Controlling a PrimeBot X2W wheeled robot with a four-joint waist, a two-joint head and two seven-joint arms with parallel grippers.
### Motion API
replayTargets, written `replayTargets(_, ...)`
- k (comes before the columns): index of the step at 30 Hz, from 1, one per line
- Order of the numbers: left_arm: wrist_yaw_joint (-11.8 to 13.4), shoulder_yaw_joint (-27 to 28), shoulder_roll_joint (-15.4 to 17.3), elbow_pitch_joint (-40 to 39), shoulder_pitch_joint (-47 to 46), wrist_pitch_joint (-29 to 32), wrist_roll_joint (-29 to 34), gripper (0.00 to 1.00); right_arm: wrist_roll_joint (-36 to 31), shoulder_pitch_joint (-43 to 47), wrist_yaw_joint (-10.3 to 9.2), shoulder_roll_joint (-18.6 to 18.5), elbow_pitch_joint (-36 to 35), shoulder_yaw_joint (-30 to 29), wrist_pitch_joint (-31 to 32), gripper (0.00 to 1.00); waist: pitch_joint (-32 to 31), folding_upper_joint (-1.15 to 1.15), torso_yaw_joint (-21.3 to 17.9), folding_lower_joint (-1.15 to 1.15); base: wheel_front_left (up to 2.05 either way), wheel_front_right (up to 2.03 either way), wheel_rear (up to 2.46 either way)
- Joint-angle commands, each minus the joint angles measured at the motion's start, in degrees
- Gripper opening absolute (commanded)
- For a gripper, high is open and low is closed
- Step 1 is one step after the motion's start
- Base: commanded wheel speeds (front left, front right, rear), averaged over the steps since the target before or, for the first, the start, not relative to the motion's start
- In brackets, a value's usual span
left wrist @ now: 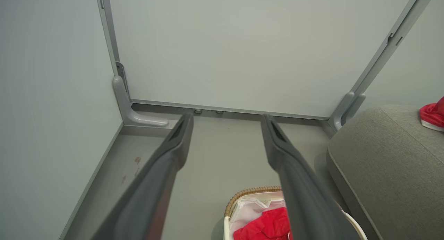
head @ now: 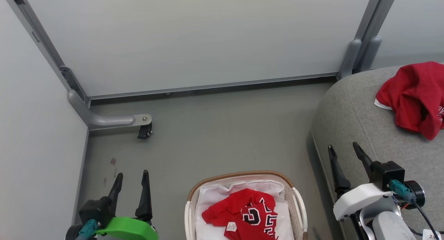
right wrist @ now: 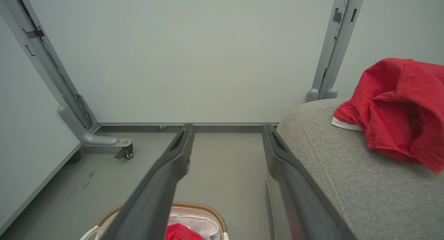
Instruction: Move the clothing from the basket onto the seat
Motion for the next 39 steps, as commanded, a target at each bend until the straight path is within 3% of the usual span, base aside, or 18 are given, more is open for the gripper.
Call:
replayTargets(1,0.40,0.05,0.06,-0.17,-0.12,-0.05,-0.33,1.00,0.05,0.08,-0.06,-0.28,-0.29,0.04,-0.14,1.00,0.34,0.00,-0.12,0.00,0.00,0.00,0.00)
replayTargets(11,-0.48,-3.62,0.05,1.43,-5.65,-0.05,-0.42,1.00,-1.23,-2.65,-0.06,-0.27,-2.74,-2.00,-0.14,1.00,5.67,0.00,-1.30,0.00,0.00,0.00,0.00)
replayTargets(21,-0.83,-11.71,0.11,9.12,-18.04,-0.04,0.64,1.00,-2.58,-8.05,-0.06,-0.26,-6.36,-5.73,-0.14,1.00,17.69,0.00,-4.85,0.00,0.00,0.00,0.00)
replayTargets(29,-1.07,-22.09,0.19,19.82,-27.55,-0.05,2.17,1.00,-1.52,-13.63,-0.06,-0.24,-9.80,-6.62,-0.14,1.00,28.18,0.00,-9.24,0.00,0.00,0.00,0.00)
replayTargets(39,-1.13,-37.80,0.22,31.49,-37.04,0.93,-2.18,1.00,-0.79,-18.32,-0.06,-0.22,-13.64,-3.46,-0.14,1.00,38.24,0.00,-14.11,0.00,0.00,0.00,0.00)
